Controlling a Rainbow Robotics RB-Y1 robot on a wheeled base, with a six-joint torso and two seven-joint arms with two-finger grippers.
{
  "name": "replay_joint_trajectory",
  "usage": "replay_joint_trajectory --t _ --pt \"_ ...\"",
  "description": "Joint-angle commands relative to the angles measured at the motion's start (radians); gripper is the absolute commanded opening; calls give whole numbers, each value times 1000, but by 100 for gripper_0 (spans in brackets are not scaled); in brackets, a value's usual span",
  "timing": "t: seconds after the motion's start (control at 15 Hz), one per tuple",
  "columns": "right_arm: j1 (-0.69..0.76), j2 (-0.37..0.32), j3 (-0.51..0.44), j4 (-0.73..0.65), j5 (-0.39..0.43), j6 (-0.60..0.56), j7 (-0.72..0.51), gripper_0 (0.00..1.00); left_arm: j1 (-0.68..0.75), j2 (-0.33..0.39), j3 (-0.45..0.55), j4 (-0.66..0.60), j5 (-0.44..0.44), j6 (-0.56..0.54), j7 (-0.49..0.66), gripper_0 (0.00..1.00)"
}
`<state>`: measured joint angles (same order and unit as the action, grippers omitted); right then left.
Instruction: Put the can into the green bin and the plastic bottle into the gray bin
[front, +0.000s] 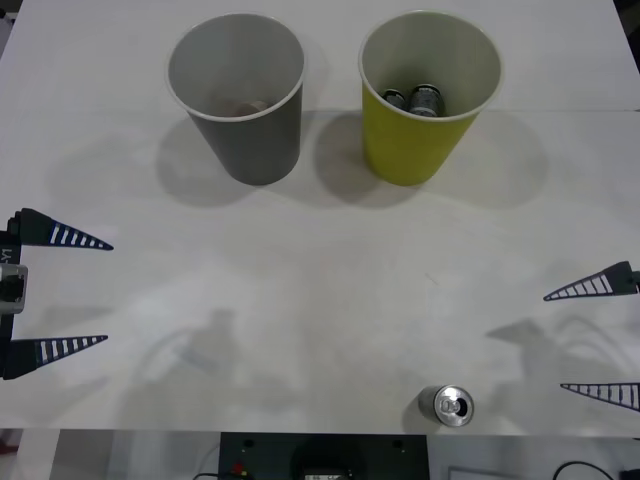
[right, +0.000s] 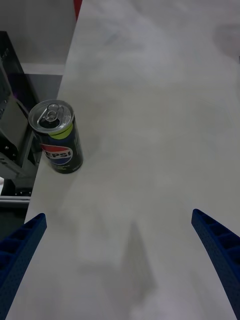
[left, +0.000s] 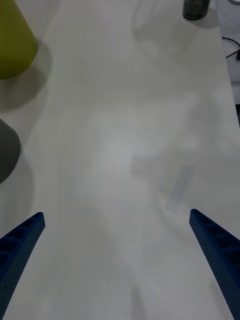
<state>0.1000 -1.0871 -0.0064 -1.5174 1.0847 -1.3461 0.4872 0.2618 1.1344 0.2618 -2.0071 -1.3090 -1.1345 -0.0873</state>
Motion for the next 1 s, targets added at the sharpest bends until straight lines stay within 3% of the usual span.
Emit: replay_joint_trajectory --t 0.07,0.33,0.67,1.0 --pt "-56 10 91 105 -58 -10 109 100 0 0 0 0 0 0 0 100" --pt "-132 52 203 264 -131 -68 241 100 0 0 0 0 0 0 0 100" --pt "-261 138 312 511 -158 -200 366 100 0 0 0 0 0 0 0 100" --pt "-276 196 384 571 -198 -203 383 100 0 0 0 0 0 0 0 100"
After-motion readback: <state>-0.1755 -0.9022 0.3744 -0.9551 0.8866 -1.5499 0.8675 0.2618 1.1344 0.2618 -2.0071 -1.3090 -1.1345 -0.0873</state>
